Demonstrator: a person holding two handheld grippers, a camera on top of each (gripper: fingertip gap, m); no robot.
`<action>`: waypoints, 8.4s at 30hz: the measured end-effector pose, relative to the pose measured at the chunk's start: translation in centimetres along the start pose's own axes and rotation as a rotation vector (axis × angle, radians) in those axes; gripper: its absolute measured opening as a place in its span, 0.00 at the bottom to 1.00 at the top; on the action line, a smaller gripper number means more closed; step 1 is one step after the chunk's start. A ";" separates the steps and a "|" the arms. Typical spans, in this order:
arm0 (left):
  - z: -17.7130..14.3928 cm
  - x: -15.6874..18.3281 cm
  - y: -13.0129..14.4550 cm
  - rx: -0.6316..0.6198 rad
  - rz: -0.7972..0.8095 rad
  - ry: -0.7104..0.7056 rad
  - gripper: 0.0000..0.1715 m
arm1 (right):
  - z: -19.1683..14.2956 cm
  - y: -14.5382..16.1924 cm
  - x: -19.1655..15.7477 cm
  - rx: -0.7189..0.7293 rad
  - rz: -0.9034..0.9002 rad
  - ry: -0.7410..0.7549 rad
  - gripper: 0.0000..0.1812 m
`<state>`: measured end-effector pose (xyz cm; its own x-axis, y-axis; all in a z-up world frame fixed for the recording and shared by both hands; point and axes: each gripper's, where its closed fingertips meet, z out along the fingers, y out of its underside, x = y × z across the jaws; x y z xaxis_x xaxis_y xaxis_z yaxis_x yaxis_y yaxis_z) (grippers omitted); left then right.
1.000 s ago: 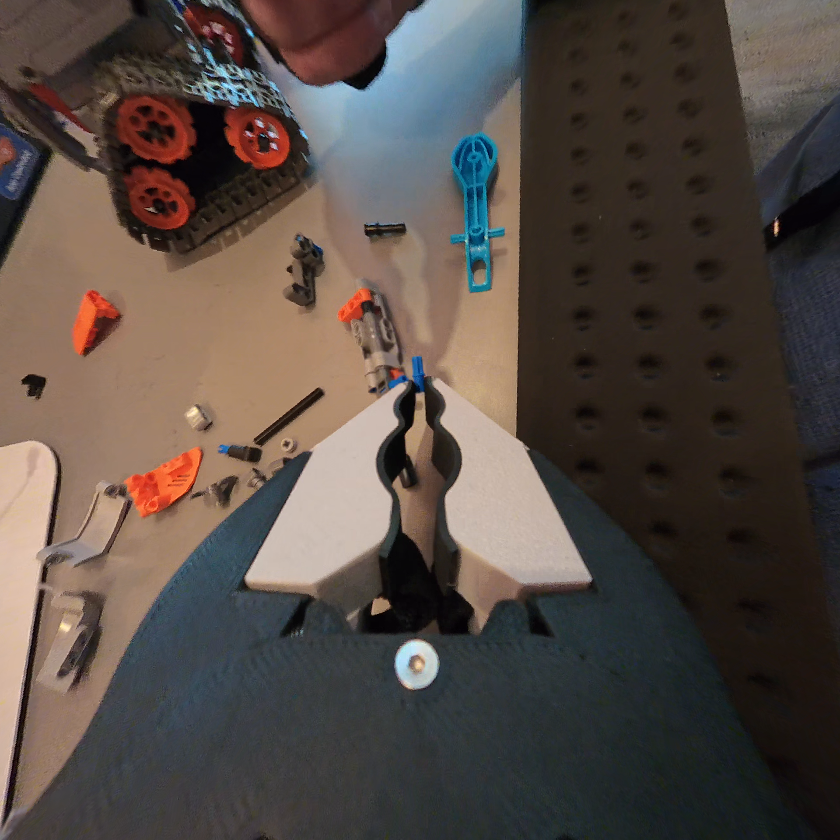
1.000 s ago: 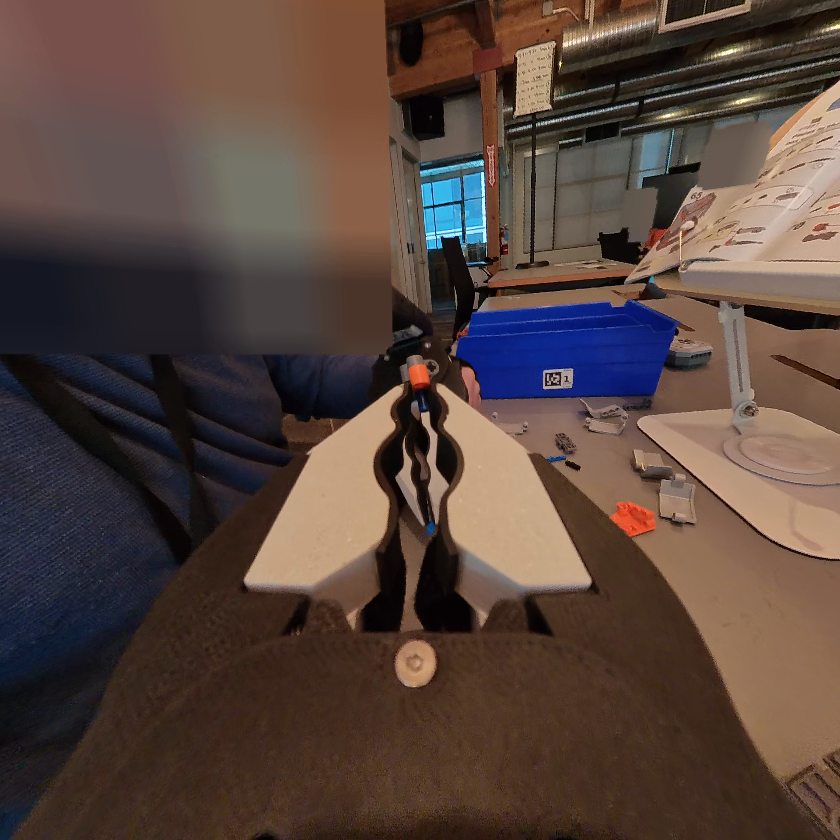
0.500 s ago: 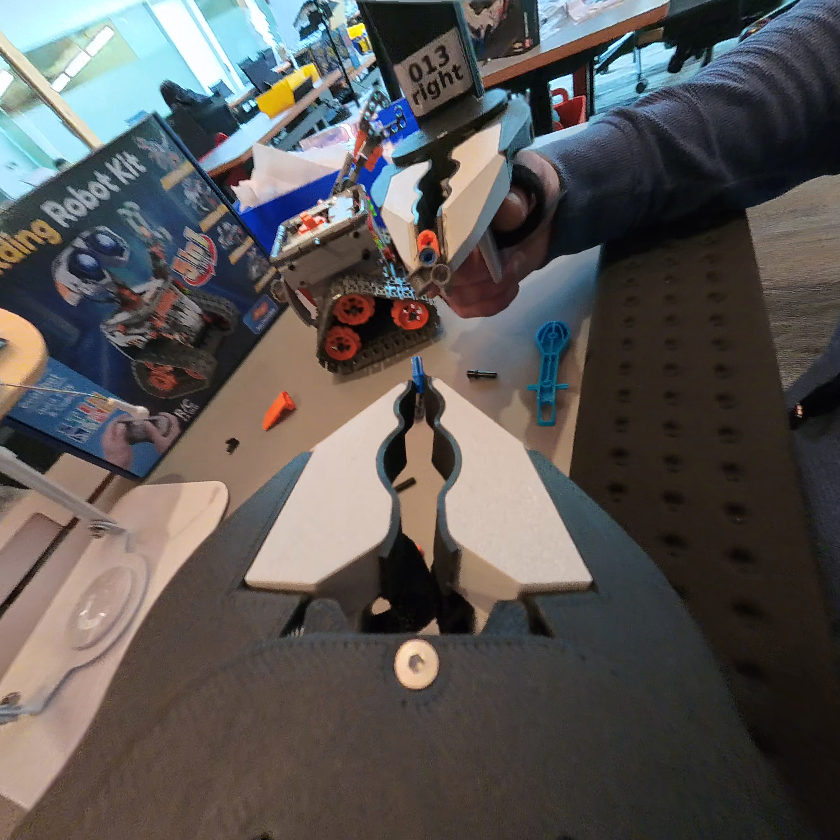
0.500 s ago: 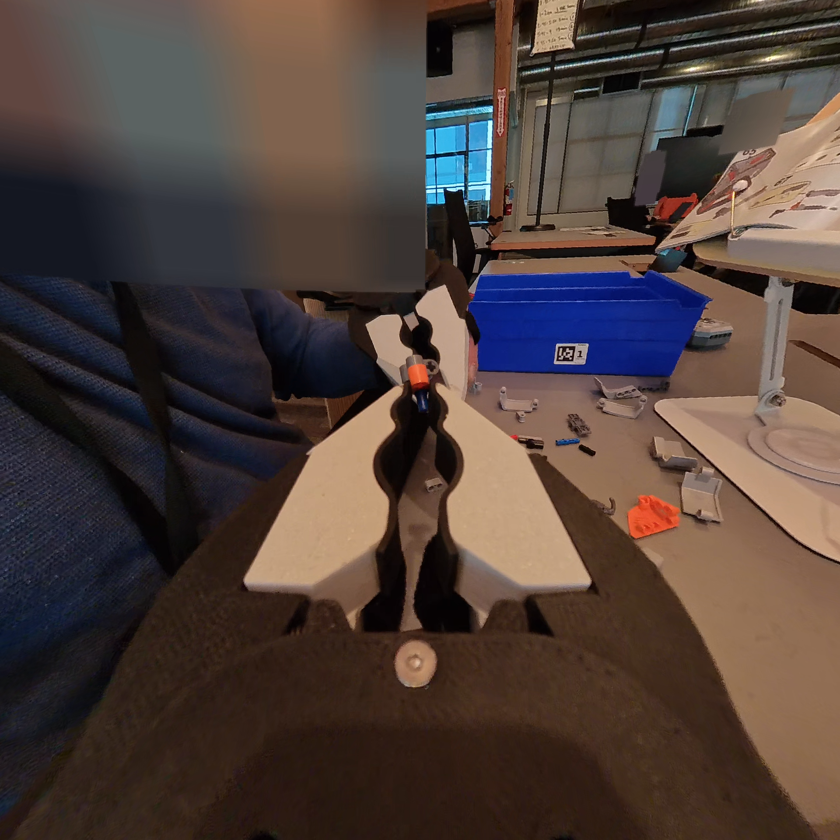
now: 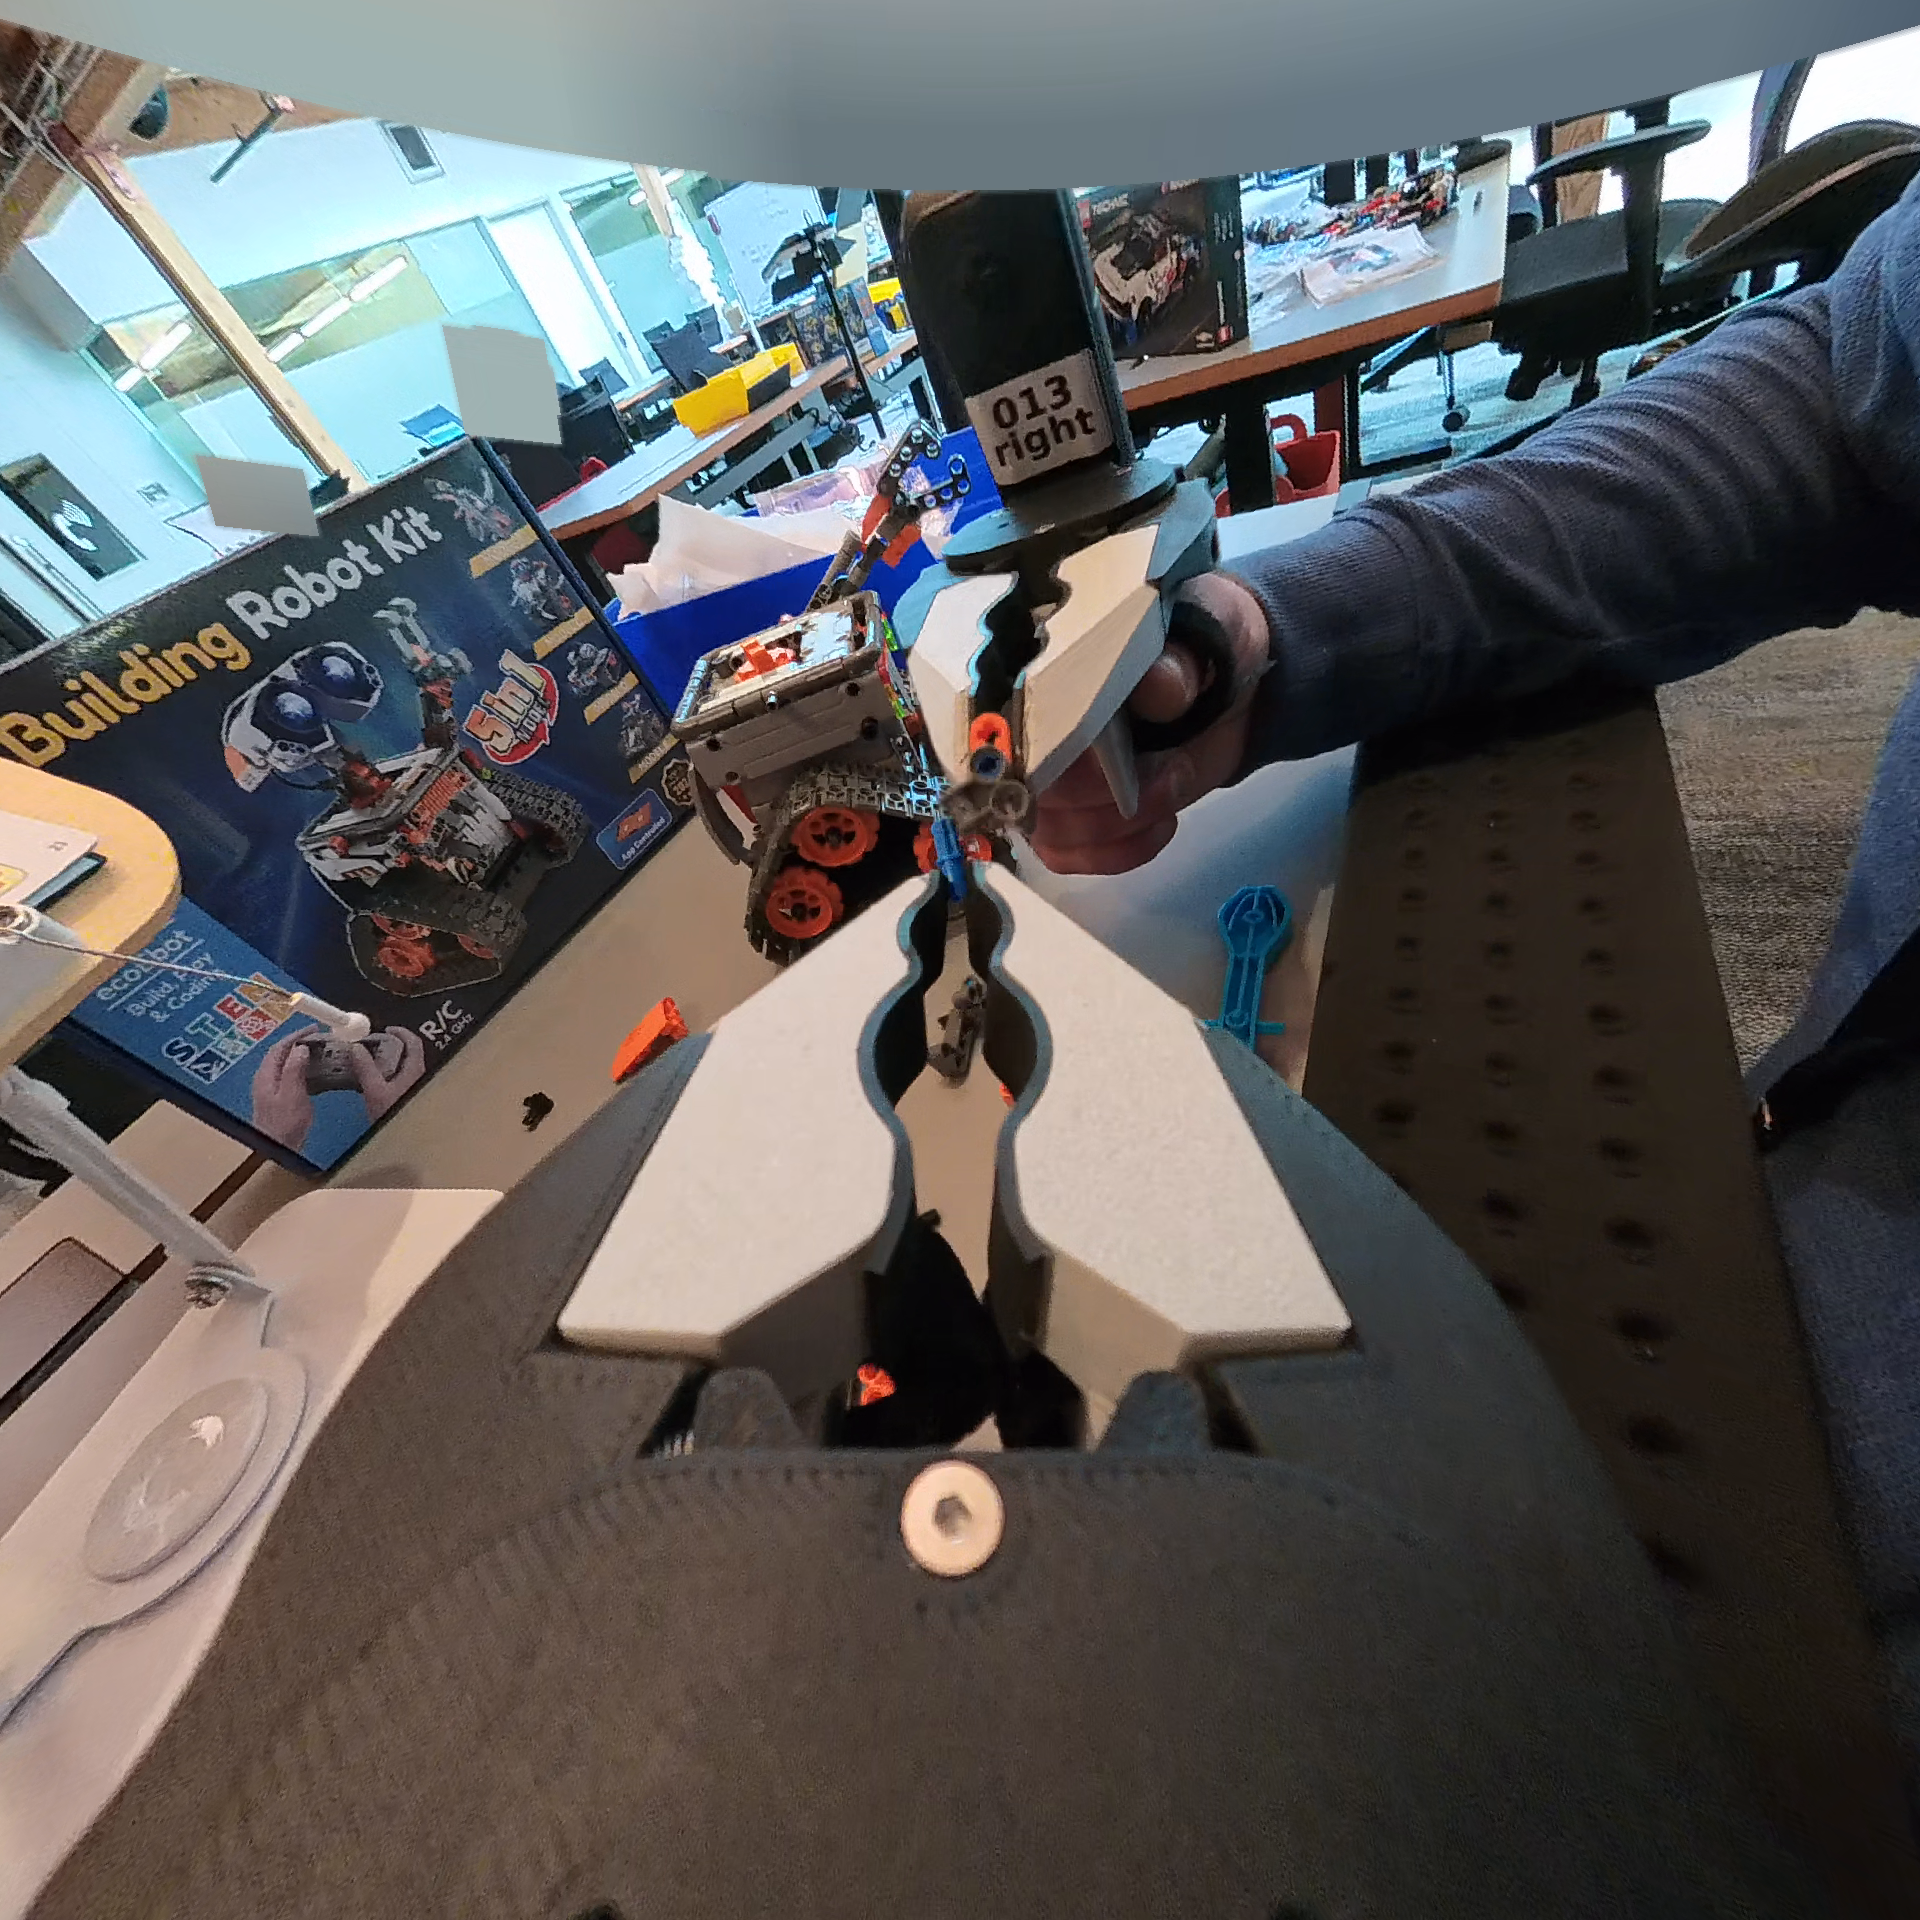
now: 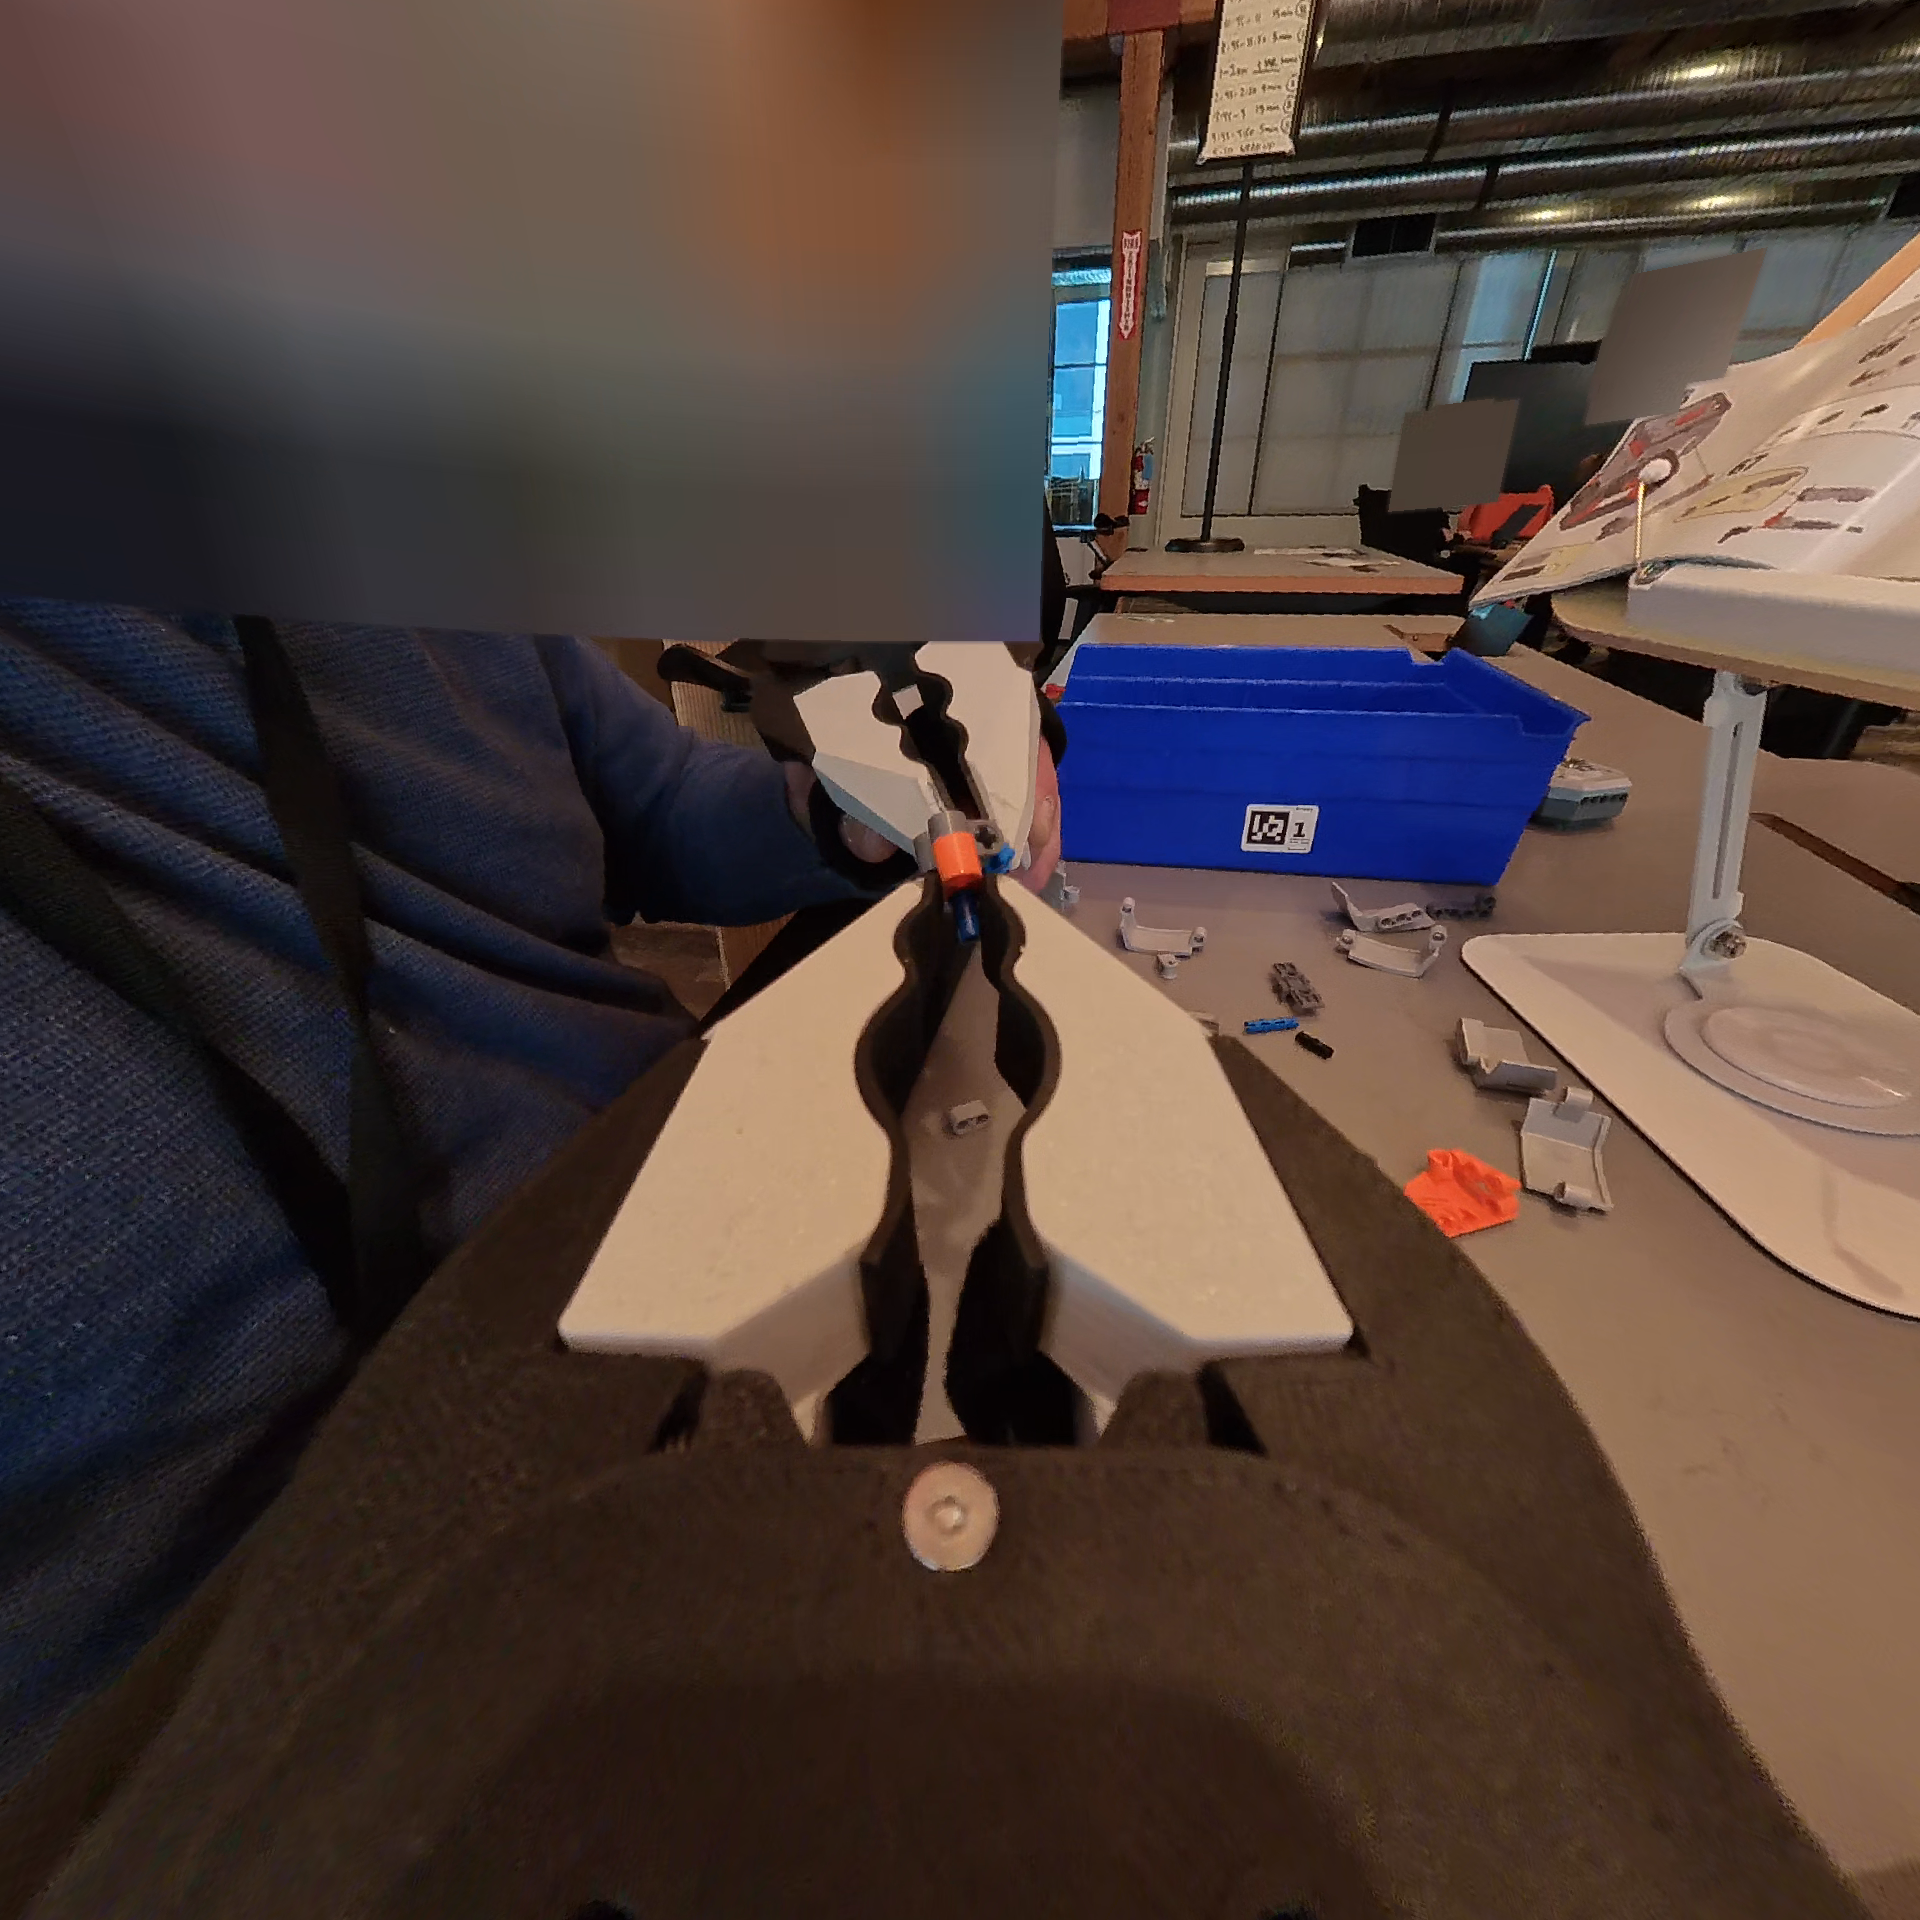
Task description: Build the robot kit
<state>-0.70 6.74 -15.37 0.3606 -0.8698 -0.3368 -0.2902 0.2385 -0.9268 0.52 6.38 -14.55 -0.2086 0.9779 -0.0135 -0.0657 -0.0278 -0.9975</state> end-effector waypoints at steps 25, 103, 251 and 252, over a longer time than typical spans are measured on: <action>0.3 -0.2 -1.2 0.068 -0.048 -0.022 0.00 | -0.1 -0.5 0.4 -0.030 -0.125 0.089 0.02; 16.5 9.9 5.1 -0.407 -0.130 0.541 0.03 | -22.2 8.0 -4.9 -0.839 0.113 0.821 0.12; 9.2 1.1 3.9 -0.229 0.008 0.150 0.01 | -9.2 5.3 3.1 -0.236 0.425 0.527 0.03; 9.2 1.2 4.2 -0.242 0.011 0.154 0.01 | -9.4 6.5 3.0 -0.319 0.405 0.550 0.03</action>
<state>6.62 10.70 -21.19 0.2223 -0.9275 -0.3005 -0.5030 0.1549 -0.8503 8.68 11.08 -21.71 0.3668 0.8686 -0.3333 0.2156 -0.4278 -0.8778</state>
